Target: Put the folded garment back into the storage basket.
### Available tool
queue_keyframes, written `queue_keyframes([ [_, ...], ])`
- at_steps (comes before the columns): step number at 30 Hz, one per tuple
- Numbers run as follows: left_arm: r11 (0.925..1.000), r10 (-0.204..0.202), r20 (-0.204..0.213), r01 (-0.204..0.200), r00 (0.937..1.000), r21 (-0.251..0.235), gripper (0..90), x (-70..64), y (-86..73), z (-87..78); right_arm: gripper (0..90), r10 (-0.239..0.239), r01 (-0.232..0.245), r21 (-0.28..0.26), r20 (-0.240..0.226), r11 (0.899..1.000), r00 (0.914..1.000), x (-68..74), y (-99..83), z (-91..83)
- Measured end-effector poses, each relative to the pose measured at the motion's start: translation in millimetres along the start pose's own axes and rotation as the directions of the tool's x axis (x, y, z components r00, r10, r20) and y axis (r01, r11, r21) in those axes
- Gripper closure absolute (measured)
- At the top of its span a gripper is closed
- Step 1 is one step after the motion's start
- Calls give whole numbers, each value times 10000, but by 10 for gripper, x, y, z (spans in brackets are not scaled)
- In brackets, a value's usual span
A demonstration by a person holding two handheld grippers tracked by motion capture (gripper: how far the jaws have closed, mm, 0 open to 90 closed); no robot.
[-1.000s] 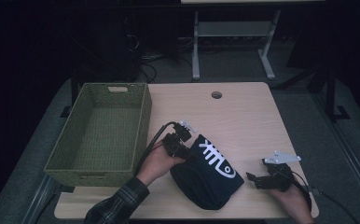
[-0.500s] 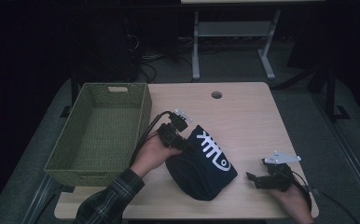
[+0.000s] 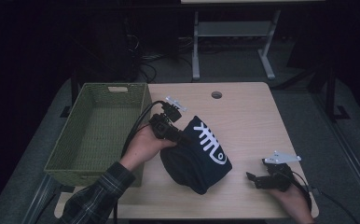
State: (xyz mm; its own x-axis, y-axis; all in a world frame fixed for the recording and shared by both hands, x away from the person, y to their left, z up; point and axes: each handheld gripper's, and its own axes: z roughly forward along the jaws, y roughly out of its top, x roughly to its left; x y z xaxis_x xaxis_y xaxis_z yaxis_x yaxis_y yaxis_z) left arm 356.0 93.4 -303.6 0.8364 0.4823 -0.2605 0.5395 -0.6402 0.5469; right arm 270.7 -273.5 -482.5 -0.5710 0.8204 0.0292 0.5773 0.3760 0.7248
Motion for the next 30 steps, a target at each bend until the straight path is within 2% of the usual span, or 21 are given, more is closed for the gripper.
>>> queue_keyframes([
  [13,9997,207,-317,-212,9993,-138,730,6,46,-321,134,14,-14,4,10,10000,10000,-1,0,-1],
  [22,9991,135,-543,-157,9984,-395,730,-7,74,-543,134,42,-42,5,33,10000,10000,-2,0,-1],
  [30,9992,89,-797,-119,9968,-376,730,20,66,-801,135,43,-43,4,36,10000,10000,-2,0,-1],
])
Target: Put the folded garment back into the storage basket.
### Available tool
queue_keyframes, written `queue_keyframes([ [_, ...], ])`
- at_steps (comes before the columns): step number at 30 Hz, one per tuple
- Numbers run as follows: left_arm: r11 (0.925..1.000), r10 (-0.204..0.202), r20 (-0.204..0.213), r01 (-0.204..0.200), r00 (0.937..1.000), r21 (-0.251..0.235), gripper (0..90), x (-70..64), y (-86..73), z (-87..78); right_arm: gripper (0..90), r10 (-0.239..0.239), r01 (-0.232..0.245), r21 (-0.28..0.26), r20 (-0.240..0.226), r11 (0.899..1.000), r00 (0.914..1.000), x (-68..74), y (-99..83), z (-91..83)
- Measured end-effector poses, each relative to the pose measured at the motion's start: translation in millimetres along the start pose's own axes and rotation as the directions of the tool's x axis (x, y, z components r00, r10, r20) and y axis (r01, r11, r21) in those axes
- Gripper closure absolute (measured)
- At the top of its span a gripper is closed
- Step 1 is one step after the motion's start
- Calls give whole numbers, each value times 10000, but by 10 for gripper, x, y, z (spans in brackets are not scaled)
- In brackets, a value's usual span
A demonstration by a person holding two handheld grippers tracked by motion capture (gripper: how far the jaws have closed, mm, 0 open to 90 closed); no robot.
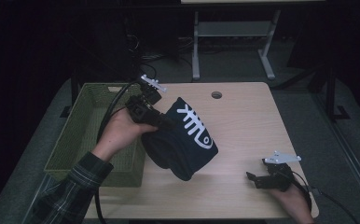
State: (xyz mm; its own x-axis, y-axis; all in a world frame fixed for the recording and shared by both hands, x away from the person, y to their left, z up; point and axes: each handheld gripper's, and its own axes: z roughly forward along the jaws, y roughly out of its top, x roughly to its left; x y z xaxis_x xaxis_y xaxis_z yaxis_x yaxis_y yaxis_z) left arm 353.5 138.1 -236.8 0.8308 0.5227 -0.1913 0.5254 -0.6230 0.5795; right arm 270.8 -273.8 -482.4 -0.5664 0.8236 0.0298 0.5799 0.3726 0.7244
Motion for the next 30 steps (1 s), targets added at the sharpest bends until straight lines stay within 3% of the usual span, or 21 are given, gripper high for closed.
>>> queue_keyframes([
  [22,9967,-507,-648,463,9966,-671,730,193,-122,-757,135,66,-66,3,51,10000,10000,-1,0,0],
  [30,9927,-927,-1134,830,9892,-870,730,296,-265,-1057,135,70,-70,2,53,10000,10000,0,0,0],
])
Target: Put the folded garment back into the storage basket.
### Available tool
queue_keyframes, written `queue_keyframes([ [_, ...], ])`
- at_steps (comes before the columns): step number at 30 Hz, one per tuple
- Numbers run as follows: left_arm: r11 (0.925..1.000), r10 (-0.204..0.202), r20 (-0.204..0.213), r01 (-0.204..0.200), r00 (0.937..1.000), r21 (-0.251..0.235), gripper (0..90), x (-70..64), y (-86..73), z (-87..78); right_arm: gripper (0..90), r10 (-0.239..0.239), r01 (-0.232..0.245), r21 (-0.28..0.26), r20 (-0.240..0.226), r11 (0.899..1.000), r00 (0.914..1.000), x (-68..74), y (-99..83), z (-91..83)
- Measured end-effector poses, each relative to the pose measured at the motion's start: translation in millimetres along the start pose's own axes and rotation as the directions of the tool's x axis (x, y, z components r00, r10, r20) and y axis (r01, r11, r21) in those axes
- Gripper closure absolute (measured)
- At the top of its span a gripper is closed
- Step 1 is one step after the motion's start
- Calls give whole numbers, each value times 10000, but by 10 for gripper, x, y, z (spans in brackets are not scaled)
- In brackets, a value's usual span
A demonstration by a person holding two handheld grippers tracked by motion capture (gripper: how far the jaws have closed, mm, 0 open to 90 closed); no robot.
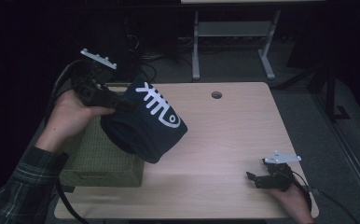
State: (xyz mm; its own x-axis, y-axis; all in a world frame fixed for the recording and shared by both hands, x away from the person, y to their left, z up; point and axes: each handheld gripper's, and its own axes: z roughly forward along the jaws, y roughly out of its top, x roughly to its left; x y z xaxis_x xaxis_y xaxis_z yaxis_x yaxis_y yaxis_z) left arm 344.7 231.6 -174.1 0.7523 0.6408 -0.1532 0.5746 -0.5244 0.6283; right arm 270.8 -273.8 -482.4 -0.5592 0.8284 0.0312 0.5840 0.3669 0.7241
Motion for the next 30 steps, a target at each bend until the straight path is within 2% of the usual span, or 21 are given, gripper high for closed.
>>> queue_keyframes([
  [8,9980,-421,-437,400,9982,-482,730,145,-128,-311,135,20,-20,4,12,10000,10000,0,0,0],
  [12,9953,-748,-733,699,9945,-669,730,253,-207,-447,135,27,-27,7,17,10000,10000,0,0,0],
  [17,9907,-1193,-1020,1117,9876,-773,730,400,-323,-505,135,29,-29,5,20,10000,10000,0,0,0],
  [23,9832,-1700,-1632,1560,9718,-953,730,550,-453,-498,135,51,-51,16,21,10000,10000,2,0,-1],
  [26,9783,-1967,-2095,1775,9578,-1070,730,613,-506,-481,135,37,-37,9,21,10000,10000,1,0,0],
  [30,9730,-2258,-2429,2064,9434,-1031,730,690,-568,-431,135,55,-55,16,21,10000,10000,2,0,-1],
])
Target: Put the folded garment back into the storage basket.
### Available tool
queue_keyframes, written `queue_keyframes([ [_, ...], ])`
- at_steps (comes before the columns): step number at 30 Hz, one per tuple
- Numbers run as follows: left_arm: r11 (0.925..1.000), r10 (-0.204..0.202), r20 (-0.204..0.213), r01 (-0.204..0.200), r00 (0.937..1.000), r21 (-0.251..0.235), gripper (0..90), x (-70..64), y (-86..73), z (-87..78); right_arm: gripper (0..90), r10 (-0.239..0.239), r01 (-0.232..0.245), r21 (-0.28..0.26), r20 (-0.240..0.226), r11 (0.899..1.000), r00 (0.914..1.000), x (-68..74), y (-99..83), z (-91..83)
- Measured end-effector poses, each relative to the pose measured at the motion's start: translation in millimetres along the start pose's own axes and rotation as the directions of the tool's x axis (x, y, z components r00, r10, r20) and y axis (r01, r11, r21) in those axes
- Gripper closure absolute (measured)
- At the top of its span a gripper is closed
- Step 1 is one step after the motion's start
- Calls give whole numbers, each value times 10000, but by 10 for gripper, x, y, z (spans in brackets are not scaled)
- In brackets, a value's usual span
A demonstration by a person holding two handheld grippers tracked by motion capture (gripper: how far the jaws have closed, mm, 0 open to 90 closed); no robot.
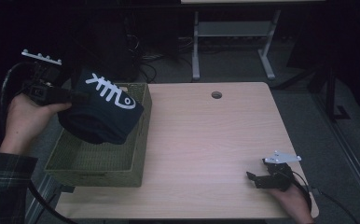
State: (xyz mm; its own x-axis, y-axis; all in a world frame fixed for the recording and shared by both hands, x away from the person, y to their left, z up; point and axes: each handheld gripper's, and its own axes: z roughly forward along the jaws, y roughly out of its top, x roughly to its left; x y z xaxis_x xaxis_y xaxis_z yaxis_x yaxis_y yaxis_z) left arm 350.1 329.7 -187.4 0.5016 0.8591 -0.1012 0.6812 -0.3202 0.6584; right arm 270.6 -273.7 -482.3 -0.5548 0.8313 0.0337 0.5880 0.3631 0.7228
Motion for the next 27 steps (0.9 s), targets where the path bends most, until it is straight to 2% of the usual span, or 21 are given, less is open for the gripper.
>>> queue_keyframes([
  [3,9998,-154,-199,156,9997,114,730,46,-44,81,135,-2,2,-3,0,10000,10000,0,0,0],
  [10,9984,-562,-561,564,9968,33,731,132,-119,248,135,-4,4,-3,-1,10000,10000,0,0,0],
  [15,9962,-813,-776,835,9937,252,731,184,-179,380,135,-4,4,-4,-2,10000,10000,0,0,0],
  [20,9934,-1017,-753,1053,9920,452,731,225,-249,539,135,-11,11,-9,-3,10000,10000,-1,0,1],
  [27,9912,-1047,-724,1100,9919,732,731,226,-302,716,135,-23,23,-11,0,10000,10000,-2,0,1],
])
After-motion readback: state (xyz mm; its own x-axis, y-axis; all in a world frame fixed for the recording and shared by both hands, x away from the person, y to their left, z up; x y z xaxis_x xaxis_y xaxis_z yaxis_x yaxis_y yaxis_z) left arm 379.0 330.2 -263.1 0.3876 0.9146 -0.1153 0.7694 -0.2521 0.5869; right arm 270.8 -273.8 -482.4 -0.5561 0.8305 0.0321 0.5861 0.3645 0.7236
